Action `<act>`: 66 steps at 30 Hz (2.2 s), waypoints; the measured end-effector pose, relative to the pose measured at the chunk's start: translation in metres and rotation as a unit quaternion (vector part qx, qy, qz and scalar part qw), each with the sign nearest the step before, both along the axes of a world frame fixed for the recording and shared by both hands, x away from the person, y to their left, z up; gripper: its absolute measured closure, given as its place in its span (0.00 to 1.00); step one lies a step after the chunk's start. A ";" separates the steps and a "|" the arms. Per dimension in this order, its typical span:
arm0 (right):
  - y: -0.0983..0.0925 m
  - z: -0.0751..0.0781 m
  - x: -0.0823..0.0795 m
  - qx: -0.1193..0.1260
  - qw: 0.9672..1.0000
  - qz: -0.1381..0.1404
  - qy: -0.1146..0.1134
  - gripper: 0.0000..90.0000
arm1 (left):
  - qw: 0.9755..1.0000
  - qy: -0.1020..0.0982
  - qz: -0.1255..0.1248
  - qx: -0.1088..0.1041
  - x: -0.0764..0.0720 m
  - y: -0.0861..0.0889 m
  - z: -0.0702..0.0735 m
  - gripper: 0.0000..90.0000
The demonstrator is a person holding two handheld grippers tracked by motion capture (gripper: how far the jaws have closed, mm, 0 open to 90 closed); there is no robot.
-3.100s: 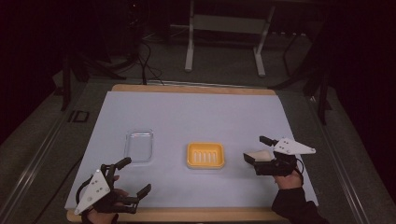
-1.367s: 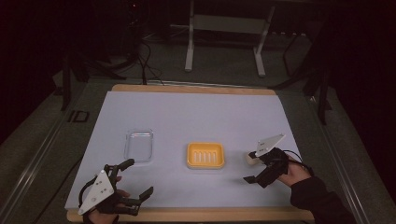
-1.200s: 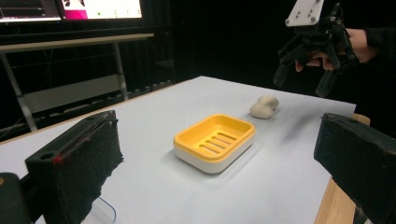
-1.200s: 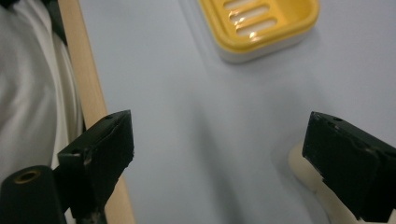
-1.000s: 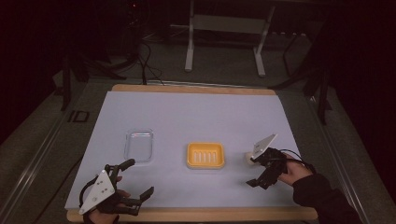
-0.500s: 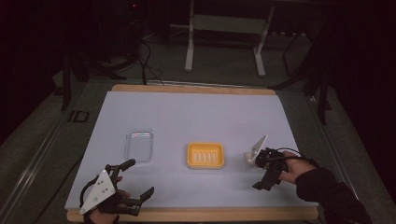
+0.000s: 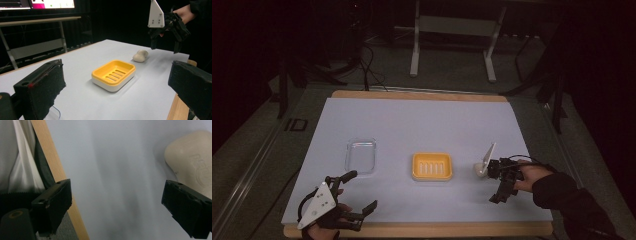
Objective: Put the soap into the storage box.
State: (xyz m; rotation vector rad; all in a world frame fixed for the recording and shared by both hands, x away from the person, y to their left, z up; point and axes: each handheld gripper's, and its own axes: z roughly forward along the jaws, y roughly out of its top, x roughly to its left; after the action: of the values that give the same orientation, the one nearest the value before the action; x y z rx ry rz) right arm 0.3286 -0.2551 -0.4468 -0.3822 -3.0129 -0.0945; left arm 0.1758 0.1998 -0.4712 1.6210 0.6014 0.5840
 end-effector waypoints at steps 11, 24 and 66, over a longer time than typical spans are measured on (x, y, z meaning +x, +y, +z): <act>-0.011 -0.002 0.015 -0.025 1.000 0.006 0.015 0.11 | 1.000 0.005 -0.003 -0.003 0.000 -0.001 -0.001 0.01; -0.016 -0.001 0.038 -0.031 0.999 0.020 -0.016 0.18 | 1.000 0.007 -0.005 -0.002 0.001 -0.001 -0.001 0.01; -0.006 -0.044 0.073 0.000 0.989 0.126 -0.074 0.40 | 1.000 0.015 -0.009 -0.002 0.004 -0.003 -0.004 0.01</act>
State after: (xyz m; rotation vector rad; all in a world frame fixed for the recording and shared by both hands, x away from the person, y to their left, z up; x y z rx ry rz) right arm 0.4017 -0.2607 -0.4912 0.0082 -3.1757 -0.1079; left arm 0.1797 0.1969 -0.4751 1.6325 0.6101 0.5464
